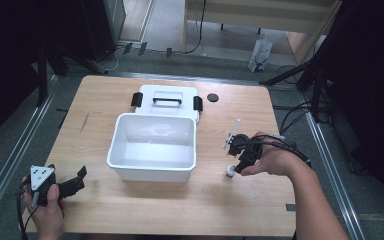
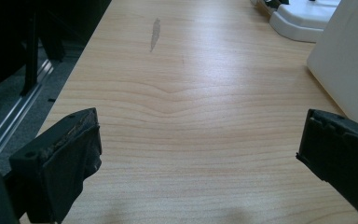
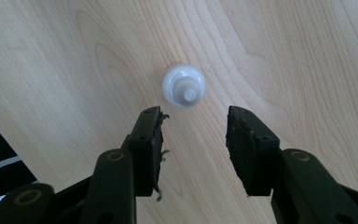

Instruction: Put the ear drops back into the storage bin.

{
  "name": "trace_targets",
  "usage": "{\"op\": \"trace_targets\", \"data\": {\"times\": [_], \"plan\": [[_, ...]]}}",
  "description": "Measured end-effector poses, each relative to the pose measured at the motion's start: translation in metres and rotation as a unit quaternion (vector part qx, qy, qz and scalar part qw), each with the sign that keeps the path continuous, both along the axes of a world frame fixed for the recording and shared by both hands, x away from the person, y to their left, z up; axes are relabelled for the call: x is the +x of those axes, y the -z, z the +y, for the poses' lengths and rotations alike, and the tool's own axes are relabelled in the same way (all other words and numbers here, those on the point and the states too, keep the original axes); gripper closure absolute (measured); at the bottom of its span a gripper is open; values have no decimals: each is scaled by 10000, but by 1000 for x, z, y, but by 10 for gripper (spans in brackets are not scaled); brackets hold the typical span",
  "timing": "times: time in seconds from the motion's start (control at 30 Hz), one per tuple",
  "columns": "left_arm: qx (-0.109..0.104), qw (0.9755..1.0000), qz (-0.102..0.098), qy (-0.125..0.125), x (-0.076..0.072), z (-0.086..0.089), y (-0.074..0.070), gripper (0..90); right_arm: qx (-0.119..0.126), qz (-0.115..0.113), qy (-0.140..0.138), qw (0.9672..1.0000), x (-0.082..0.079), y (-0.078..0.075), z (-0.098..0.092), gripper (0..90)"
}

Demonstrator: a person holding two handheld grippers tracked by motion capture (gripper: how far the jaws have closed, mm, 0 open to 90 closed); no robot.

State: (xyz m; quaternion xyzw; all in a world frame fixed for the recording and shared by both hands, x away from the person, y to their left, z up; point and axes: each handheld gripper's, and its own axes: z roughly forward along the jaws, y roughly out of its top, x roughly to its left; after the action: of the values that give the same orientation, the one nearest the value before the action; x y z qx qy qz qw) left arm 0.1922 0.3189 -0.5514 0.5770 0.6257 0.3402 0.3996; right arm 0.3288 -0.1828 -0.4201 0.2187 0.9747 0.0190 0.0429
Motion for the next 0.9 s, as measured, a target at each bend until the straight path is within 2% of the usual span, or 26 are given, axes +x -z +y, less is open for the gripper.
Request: {"op": "trace_targets", "data": {"times": [0.1, 0.17, 0.27, 0.37, 0.63, 0.9], "plan": [[1, 10000, 3, 1, 0, 0, 0, 1, -139, -30, -67, 9999, 1, 5, 7, 596], [2, 10000, 3, 3, 0, 0, 0, 1, -170, 37, -67, 9998, 2, 9, 10, 604], [-6, 10000, 8, 13, 0, 0, 0, 1, -99, 153, 45, 9998, 7, 12, 12, 615], [-5, 10000, 13, 16, 0, 0, 0, 1, -76, 112, 104, 9999, 8, 15, 14, 634], [-7, 10000, 13, 24, 0, 0, 0, 1, -150, 187, 65, 9997, 9, 28, 17, 687], [-1, 10000, 11, 30, 0, 0, 0, 2, -119, 217, 102, 9996, 10, 32, 16, 717]]}}
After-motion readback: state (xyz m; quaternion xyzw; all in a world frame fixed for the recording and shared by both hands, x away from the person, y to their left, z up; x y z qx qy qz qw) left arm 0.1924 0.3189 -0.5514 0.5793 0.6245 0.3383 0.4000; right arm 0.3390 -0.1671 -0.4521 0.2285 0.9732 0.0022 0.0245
